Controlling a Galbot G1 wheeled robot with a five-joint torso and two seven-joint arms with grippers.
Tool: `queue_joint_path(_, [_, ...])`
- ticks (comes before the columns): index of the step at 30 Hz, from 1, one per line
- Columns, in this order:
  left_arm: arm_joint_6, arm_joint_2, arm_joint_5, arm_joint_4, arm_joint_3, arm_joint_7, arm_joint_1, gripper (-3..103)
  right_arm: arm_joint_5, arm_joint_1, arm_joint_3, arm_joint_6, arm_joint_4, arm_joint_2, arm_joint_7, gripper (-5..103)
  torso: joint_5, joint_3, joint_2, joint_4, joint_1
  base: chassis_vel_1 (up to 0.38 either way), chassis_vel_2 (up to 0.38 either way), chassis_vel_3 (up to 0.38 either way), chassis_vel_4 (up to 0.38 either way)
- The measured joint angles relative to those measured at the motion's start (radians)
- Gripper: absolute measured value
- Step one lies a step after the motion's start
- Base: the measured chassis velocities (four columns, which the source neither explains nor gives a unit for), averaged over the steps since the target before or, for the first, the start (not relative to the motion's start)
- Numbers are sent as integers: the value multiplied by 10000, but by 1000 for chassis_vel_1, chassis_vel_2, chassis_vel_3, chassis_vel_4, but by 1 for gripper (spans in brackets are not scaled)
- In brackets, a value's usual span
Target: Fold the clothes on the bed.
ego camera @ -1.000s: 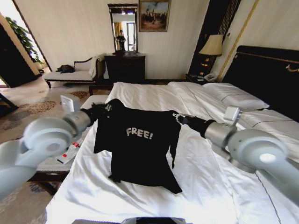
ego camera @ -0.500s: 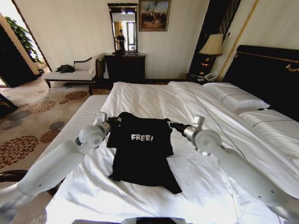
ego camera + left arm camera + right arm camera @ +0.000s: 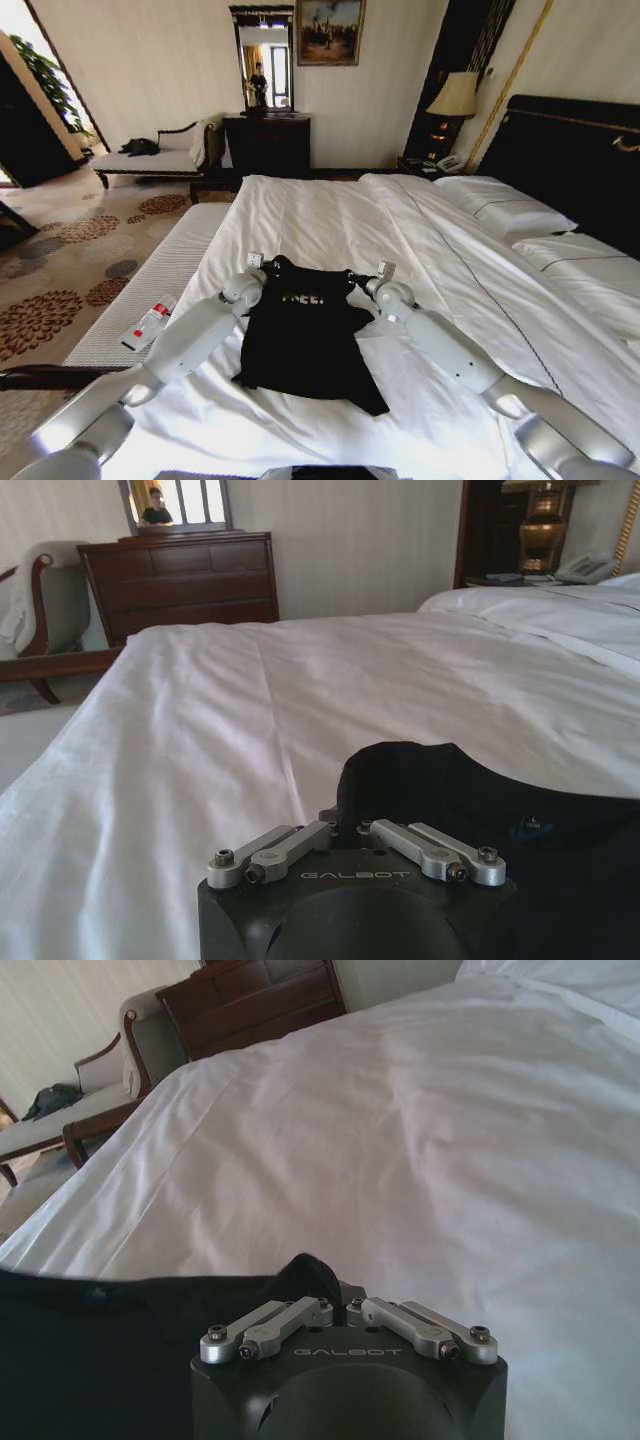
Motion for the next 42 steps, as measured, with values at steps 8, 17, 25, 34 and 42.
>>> queue_joint_path(8, [-384, -1644, 741, 2362, -250, 351, -877, 0, -666, 1445, -177, 304, -2363, 1372, -506, 1, 1, -1, 0, -2, -1, 0, 0, 0, 0])
queue_joint_path(17, [-992, -3044, 1649, 5014, -467, 1030, -1875, 0, -1822, 2460, -88, 693, -5188, 2798, -1252, 1, 1, 0, 0, -2, 0, 0, 0, 0, 0])
queue_joint_path(25, [-1296, -3627, 2017, 6440, -841, 1307, -2611, 0, -2445, 2866, 209, 1005, -6520, 3316, -1525, 1, -1, -1, 1, -5, -1, 0, 0, 0, 0])
queue_joint_path(34, [-1451, -3840, 2309, 7338, -1134, 1609, -2792, 0, -2801, 3239, 266, 1110, -7515, 3766, -1729, 1, -1, -2, 1, -1, -1, 0, 0, 0, 0])
queue_joint_path(42, [-1672, -4153, 2787, 8024, -1504, 1703, -2726, 0, -3542, 3266, 1002, 1378, -8468, 4257, -2024, 1, 1, -2, 2, -5, -2, 0, 0, 0, 0])
